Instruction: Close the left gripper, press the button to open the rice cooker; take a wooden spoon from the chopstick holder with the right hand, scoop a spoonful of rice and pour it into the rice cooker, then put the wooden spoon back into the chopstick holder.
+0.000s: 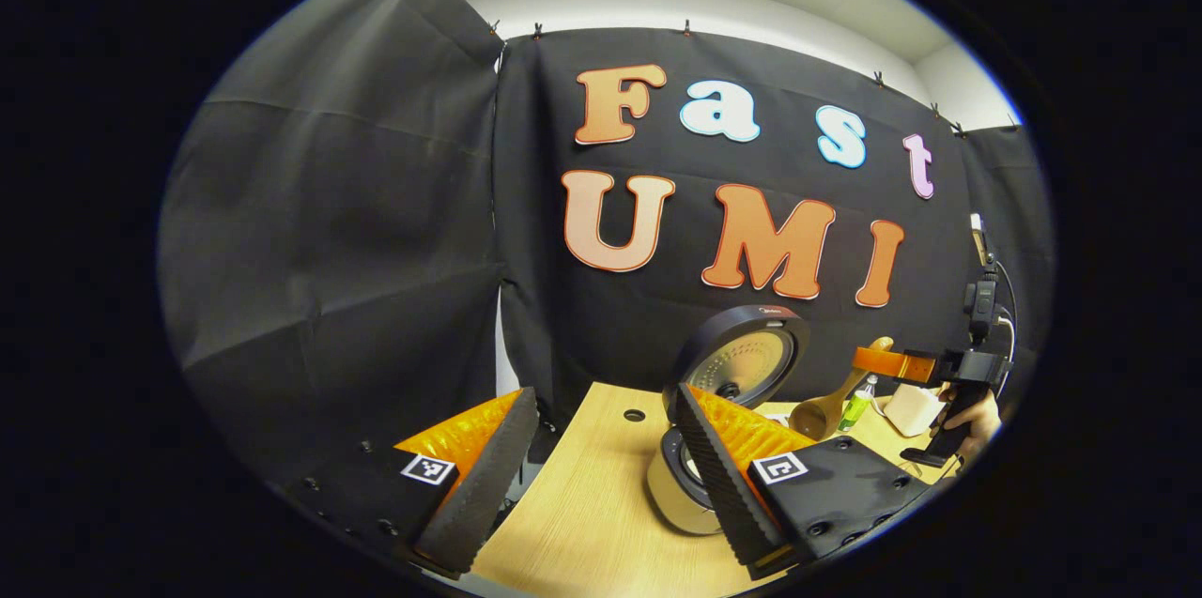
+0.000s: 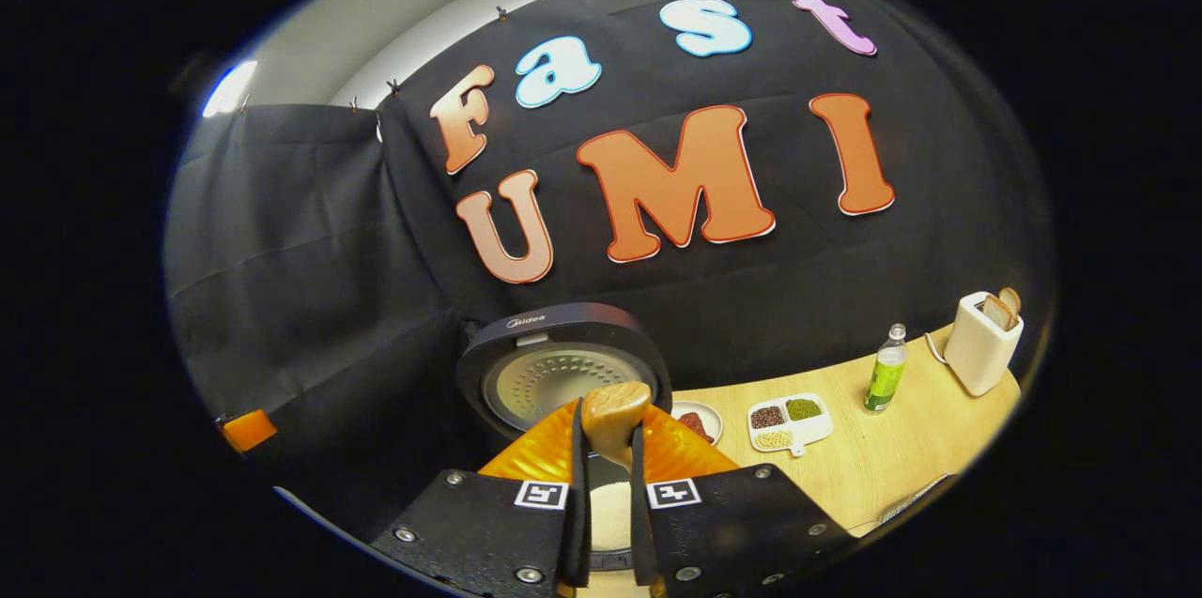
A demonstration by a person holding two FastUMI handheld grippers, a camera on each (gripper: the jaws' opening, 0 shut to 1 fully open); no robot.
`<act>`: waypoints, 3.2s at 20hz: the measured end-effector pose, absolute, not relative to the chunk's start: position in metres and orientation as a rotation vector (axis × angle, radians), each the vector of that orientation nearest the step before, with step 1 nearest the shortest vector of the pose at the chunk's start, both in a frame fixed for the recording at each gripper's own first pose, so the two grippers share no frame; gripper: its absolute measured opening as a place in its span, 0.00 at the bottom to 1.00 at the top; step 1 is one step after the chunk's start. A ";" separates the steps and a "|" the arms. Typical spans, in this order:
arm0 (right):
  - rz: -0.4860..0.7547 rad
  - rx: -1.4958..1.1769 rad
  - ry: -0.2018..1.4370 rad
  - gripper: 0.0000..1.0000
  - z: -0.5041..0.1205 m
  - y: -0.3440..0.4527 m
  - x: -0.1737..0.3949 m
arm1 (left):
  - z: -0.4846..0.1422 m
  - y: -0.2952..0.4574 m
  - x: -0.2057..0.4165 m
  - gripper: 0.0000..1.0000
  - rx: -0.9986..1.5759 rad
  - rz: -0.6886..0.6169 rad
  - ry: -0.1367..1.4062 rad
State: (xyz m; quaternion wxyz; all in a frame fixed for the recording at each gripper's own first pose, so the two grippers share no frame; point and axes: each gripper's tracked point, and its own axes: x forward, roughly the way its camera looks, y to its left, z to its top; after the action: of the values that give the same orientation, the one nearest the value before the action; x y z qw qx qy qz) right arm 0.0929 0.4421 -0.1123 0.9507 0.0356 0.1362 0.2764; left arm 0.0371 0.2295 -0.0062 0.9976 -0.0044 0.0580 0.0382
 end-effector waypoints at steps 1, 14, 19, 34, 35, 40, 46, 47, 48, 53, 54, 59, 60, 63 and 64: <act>0.554 0.077 0.273 0.17 -0.110 0.432 0.094 | -0.005 0.227 0.037 0.97 -0.009 0.075 0.113; 0.365 0.127 0.281 0.17 -0.107 0.254 0.102 | -0.006 0.145 0.049 0.97 -0.024 -0.001 0.099; 0.267 0.132 0.290 0.17 -0.116 0.177 0.098 | -0.008 0.107 0.051 0.98 -0.025 -0.032 0.097; 0.177 0.225 0.439 0.17 -0.221 0.073 0.101 | -0.015 0.054 0.043 0.99 0.020 -0.014 0.120; 0.183 0.241 0.452 0.16 -0.229 0.074 0.103 | -0.016 0.052 0.042 0.99 0.022 -0.013 0.124; 0.198 0.285 0.493 0.17 -0.261 0.071 0.108 | -0.011 0.046 0.040 0.98 0.040 0.007 0.126; 0.203 0.312 0.539 0.23 -0.272 0.054 0.104 | -0.010 0.037 0.041 0.97 0.045 0.020 0.123; 0.195 0.303 0.544 0.25 -0.271 0.048 0.104 | -0.012 0.034 0.042 0.97 0.041 0.017 0.125; 0.170 0.278 0.541 0.32 -0.268 0.039 0.104 | -0.013 0.031 0.043 0.97 0.038 0.014 0.126; 0.108 0.204 0.464 0.70 -0.213 0.012 0.108 | -0.012 0.011 0.051 0.97 0.027 -0.011 0.121; 0.109 0.194 0.438 0.81 -0.195 0.012 0.109 | -0.011 0.008 0.054 0.97 0.021 -0.015 0.119; 0.119 0.057 0.297 0.95 -0.108 0.012 0.112 | 0.000 -0.013 0.075 0.97 -0.002 -0.039 0.101; 0.119 0.026 0.268 0.95 -0.091 0.012 0.112 | 0.003 -0.016 0.082 0.98 -0.005 -0.040 0.099; 0.124 -0.035 0.188 0.94 -0.050 0.015 0.111 | 0.015 -0.025 0.109 0.98 -0.047 -0.041 0.099; 0.126 -0.045 0.176 0.94 -0.042 0.016 0.110 | 0.024 -0.028 0.122 0.98 -0.058 -0.045 0.093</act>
State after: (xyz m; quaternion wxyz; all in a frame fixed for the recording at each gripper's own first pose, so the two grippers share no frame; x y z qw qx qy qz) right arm 0.1099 0.0164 -0.0422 0.9939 -0.0224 0.0878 0.0628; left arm 0.1222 -0.0278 0.0241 0.9982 -0.0288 0.0467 -0.0226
